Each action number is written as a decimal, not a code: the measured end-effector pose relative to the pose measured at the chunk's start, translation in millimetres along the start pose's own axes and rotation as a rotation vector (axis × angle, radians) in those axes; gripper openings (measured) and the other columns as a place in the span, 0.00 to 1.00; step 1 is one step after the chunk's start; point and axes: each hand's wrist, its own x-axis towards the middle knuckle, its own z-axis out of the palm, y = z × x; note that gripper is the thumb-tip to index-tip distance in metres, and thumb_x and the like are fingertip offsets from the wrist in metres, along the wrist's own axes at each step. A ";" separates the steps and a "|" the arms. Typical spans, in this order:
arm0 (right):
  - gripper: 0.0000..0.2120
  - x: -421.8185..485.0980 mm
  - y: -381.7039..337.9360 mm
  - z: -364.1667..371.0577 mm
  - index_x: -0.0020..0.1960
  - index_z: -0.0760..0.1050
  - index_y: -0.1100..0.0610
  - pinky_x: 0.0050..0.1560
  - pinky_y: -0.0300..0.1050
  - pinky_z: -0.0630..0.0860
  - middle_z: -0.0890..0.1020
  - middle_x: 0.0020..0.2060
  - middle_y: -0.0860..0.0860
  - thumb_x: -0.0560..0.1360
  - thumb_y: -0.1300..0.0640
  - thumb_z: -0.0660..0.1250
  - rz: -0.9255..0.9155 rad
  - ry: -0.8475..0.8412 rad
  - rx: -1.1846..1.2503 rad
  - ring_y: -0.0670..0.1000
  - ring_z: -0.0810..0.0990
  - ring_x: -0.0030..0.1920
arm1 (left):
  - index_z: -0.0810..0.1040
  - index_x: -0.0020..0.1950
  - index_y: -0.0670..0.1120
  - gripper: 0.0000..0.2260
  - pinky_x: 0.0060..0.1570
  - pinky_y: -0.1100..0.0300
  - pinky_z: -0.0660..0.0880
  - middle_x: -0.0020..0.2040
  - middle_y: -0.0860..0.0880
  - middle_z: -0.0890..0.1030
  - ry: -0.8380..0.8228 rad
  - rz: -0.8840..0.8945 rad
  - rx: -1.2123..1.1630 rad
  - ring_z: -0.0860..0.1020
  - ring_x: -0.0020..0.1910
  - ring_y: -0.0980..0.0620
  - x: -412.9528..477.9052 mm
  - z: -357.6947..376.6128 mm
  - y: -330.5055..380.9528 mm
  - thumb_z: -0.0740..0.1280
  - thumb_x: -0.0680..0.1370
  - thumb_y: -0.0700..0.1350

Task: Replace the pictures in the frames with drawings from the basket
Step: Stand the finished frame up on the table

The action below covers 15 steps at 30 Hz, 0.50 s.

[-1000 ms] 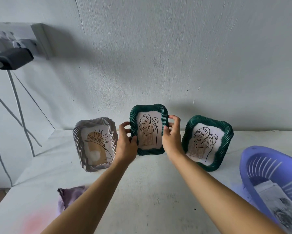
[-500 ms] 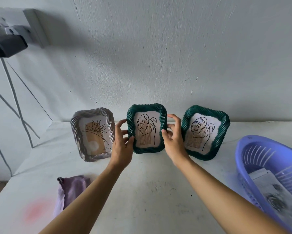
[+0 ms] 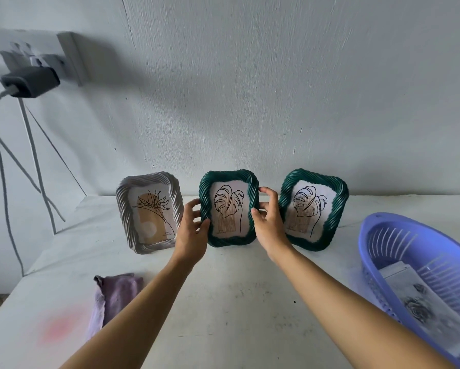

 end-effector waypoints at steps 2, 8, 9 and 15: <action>0.21 -1.4 -2.6 -0.5 0.70 0.63 0.48 0.48 0.38 0.73 0.78 0.46 0.50 0.82 0.65 0.59 0.025 0.000 -0.019 0.44 0.76 0.44 | 0.65 0.72 0.50 0.20 0.48 0.44 0.83 0.59 0.43 0.77 -0.007 -0.001 0.012 0.81 0.56 0.45 -1.6 -0.7 2.8 0.59 0.83 0.34; 0.23 -16.3 -4.0 -13.8 0.75 0.62 0.48 0.64 0.43 0.71 0.77 0.63 0.52 0.82 0.62 0.60 0.050 -0.056 -0.068 0.49 0.76 0.63 | 0.57 0.80 0.53 0.30 0.67 0.42 0.73 0.72 0.45 0.72 -0.047 -0.019 0.041 0.72 0.70 0.46 -11.5 -5.5 7.9 0.63 0.82 0.36; 0.24 -20.9 -3.8 -18.8 0.75 0.61 0.47 0.67 0.44 0.70 0.74 0.66 0.52 0.82 0.61 0.61 0.041 -0.068 -0.069 0.49 0.74 0.67 | 0.56 0.81 0.53 0.31 0.71 0.44 0.70 0.74 0.48 0.70 -0.051 -0.010 0.054 0.69 0.73 0.48 -16.7 -5.8 10.6 0.64 0.82 0.36; 0.15 -51.9 -14.9 -67.8 0.66 0.71 0.51 0.60 0.40 0.76 0.81 0.56 0.48 0.80 0.59 0.66 -0.108 -0.012 -0.060 0.46 0.81 0.57 | 0.75 0.66 0.52 0.14 0.52 0.55 0.81 0.59 0.50 0.80 0.040 0.159 0.122 0.79 0.58 0.50 -44.4 2.3 43.4 0.66 0.81 0.41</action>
